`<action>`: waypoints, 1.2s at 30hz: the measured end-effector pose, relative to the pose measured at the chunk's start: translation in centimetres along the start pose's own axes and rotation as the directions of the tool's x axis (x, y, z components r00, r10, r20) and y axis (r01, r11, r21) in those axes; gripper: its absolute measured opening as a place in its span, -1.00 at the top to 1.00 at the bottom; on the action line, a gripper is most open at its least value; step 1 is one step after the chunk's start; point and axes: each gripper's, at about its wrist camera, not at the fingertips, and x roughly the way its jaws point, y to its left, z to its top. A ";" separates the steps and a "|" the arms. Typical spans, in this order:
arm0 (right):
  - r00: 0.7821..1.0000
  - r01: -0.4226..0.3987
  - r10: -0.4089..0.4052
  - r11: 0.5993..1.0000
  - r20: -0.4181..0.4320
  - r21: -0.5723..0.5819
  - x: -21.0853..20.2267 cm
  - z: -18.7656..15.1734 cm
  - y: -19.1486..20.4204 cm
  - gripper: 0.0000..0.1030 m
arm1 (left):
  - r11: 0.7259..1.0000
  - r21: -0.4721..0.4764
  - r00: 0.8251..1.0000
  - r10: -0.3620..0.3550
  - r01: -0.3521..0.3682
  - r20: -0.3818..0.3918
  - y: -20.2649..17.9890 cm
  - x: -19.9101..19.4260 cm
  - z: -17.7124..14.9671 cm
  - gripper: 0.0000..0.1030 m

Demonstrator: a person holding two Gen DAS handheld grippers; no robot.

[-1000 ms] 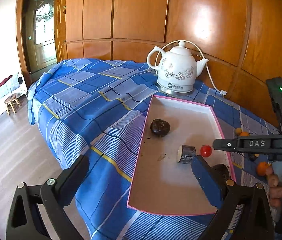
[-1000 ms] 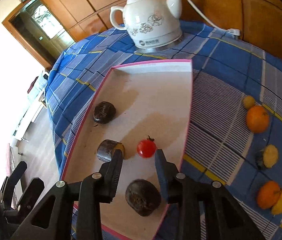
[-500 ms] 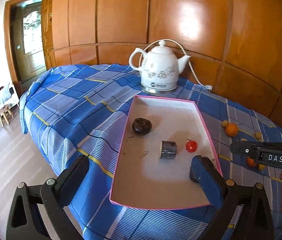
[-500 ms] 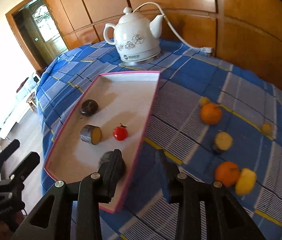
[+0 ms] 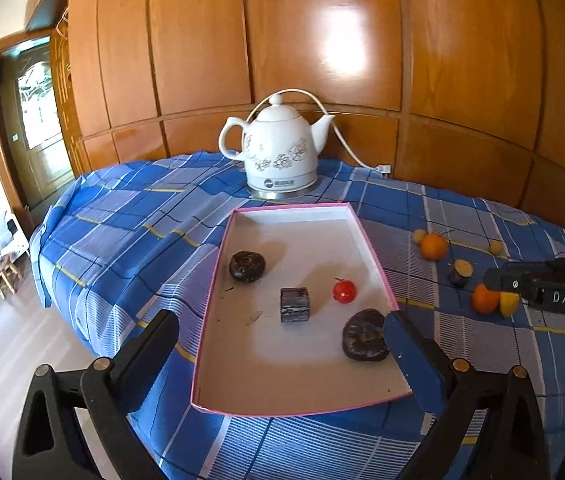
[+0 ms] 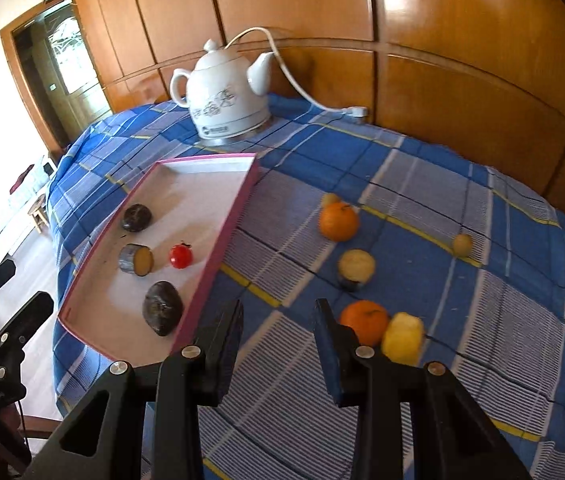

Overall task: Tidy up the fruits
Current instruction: 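Withdraw the right tool from the tray toward the remaining fruits, then grasp the small tan round fruit with the left tool while the right tool moves toward a mandarin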

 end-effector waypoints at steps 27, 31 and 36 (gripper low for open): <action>0.967 0.256 -0.255 0.956 -0.026 0.146 -1.3 -0.1 -14.5 0.30 | 0.989 0.086 0.991 -0.114 0.120 -0.068 -4.2 1.5 2.1 -0.99; 0.966 0.257 -0.253 0.936 -0.049 0.241 -1.0 -1.2 -17.5 0.30 | 0.983 0.103 0.986 -0.142 0.150 -0.082 -5.5 2.4 3.6 -0.92; 0.975 0.220 -0.212 0.916 -0.061 0.334 -1.1 -1.2 -19.2 0.30 | 0.973 0.115 0.974 -0.185 0.200 -0.133 -7.2 4.1 4.7 -0.80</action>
